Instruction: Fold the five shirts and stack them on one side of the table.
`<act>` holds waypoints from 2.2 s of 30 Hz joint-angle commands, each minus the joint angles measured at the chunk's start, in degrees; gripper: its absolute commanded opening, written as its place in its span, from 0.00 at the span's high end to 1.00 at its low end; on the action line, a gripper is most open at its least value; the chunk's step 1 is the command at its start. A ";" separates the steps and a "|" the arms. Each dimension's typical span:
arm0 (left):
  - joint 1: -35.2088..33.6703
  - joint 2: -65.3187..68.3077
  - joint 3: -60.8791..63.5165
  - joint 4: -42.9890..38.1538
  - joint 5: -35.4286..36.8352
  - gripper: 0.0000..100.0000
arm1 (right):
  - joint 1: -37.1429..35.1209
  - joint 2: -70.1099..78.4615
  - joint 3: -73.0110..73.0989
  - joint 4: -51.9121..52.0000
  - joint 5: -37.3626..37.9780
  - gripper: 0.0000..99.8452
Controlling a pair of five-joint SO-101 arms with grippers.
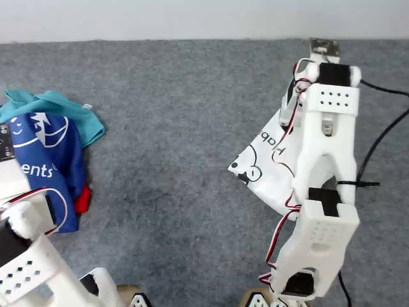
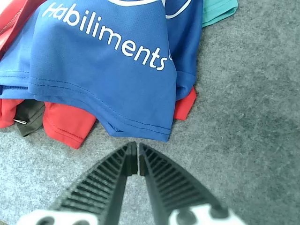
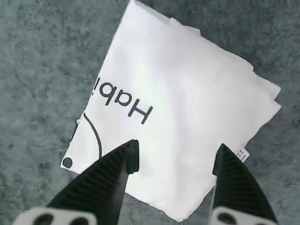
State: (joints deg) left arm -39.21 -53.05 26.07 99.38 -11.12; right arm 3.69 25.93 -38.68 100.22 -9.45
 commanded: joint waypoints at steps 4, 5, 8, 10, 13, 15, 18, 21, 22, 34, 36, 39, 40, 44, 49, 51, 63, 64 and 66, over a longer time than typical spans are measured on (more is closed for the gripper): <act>-0.26 -0.35 -0.31 0.62 -0.44 0.99 | 1.19 -4.09 -2.37 -1.27 -1.93 0.74; -0.26 -0.35 -0.31 0.62 -0.44 0.99 | 1.27 -4.09 -2.37 -0.66 -2.02 0.74; -0.26 -0.35 -0.31 0.62 -0.44 0.99 | 1.27 -4.09 -2.11 2.68 -8.18 0.74; -0.26 -0.35 -0.31 0.62 -0.44 0.99 | 1.80 -4.09 -0.26 2.77 -12.22 0.73; -0.26 -0.35 -0.31 0.62 -0.44 0.99 | 2.68 -3.65 2.90 2.68 -16.00 0.63; -0.26 -0.35 -0.31 0.62 -0.44 0.99 | 2.77 -3.56 5.63 2.59 -19.43 0.53; -0.26 -0.35 -0.22 0.62 -0.44 0.99 | 2.51 -2.95 9.49 0.75 -23.47 0.42; -0.26 -0.35 -0.22 0.62 -0.44 0.99 | 2.42 0.04 11.69 -3.56 -24.88 0.42; -0.26 -0.35 -0.22 0.62 -0.44 0.99 | 2.51 1.63 11.96 -4.97 -25.05 0.43; -0.26 -0.35 -0.22 0.62 -0.44 0.99 | 5.58 21.05 11.96 -17.27 -24.97 0.56; -0.26 -0.18 -0.22 0.62 -0.44 0.99 | 5.76 21.85 11.25 -16.92 -24.88 0.60; -0.26 0.00 -0.22 0.62 -0.53 0.99 | 5.85 22.02 10.73 -16.92 -24.53 0.75; -0.26 0.00 -0.22 0.62 -0.53 0.99 | 6.02 22.02 10.73 -16.92 -24.53 0.81; -0.26 -0.26 -0.22 0.62 -0.53 0.99 | 8.13 21.58 10.73 -16.84 -22.77 0.99; -0.26 -0.26 -0.22 0.62 -0.53 0.99 | 11.12 17.19 7.12 -11.47 -10.46 0.99; -0.26 -0.26 -0.22 0.62 -0.53 0.99 | 14.20 14.55 4.92 -9.98 -3.25 0.99; -0.26 -0.26 -0.22 0.62 -0.53 0.99 | 36.26 10.95 -1.05 -20.62 41.23 0.99; -0.18 -0.26 -0.22 0.62 -0.53 0.99 | 37.14 10.95 -1.05 -22.11 42.20 0.99; -0.09 -0.26 -0.22 0.62 -0.53 0.99 | 38.29 10.95 -1.05 -23.78 43.78 0.99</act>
State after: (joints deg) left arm -39.21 -53.05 26.07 99.38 -11.12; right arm 39.74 41.05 -37.10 79.38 31.08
